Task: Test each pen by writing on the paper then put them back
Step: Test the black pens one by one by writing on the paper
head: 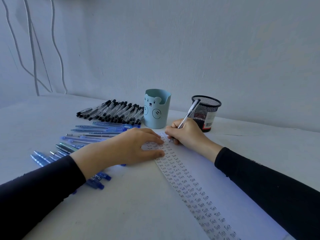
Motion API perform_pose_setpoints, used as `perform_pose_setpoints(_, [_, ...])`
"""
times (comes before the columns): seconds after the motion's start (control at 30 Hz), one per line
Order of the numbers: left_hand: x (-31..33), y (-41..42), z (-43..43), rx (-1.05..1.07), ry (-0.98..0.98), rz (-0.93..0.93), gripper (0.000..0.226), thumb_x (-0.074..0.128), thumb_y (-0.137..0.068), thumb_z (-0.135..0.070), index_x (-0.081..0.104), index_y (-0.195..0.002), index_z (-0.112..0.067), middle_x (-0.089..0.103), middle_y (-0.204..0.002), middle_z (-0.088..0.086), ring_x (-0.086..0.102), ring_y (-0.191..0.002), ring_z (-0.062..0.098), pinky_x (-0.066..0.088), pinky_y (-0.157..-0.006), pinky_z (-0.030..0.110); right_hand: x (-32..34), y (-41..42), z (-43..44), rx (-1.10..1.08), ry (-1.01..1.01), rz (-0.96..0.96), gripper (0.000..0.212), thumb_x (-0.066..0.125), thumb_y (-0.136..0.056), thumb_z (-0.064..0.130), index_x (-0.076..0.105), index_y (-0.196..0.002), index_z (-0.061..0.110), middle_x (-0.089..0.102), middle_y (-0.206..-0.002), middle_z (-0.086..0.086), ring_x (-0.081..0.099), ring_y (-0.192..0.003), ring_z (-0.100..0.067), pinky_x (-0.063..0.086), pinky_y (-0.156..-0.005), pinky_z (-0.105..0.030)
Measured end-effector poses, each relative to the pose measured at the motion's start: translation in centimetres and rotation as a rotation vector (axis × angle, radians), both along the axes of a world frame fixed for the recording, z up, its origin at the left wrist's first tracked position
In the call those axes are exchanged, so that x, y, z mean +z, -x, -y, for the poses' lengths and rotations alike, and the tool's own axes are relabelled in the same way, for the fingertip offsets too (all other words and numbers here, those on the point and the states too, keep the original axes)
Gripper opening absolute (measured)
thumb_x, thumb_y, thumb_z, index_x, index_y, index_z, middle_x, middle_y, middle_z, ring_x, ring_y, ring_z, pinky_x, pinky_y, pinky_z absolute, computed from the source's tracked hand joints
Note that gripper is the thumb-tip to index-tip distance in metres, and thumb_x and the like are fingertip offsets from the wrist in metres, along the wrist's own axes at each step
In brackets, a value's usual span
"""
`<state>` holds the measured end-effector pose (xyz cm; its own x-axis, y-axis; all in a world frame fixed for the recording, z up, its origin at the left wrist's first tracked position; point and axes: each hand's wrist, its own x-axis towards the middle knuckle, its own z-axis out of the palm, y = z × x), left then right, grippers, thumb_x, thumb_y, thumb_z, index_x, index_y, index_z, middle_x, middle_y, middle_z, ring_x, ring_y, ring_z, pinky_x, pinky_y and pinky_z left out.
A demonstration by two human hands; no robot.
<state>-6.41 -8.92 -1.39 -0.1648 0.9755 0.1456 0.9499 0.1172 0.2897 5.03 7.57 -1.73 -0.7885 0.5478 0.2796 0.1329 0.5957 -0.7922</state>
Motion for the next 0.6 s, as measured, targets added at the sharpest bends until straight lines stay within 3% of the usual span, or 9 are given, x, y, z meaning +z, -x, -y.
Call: perform_pose_setpoints(0.6, [0.16,-0.18,0.06,0.011,0.019,0.011,0.053,0.053,-0.086,-0.062,0.056,-0.133,-0.037,0.048,-0.139,-0.021,0.043,-0.125,-0.004,0.028,-0.108,0.016,-0.05,-0.06,-0.2,-0.023,0.015,-0.037,0.044,0.066,-0.082,0.008,0.047,-0.043,0.016,0.053,-0.039,0.002,0.063,-0.06,-0.019,0.045,-0.047,-0.018])
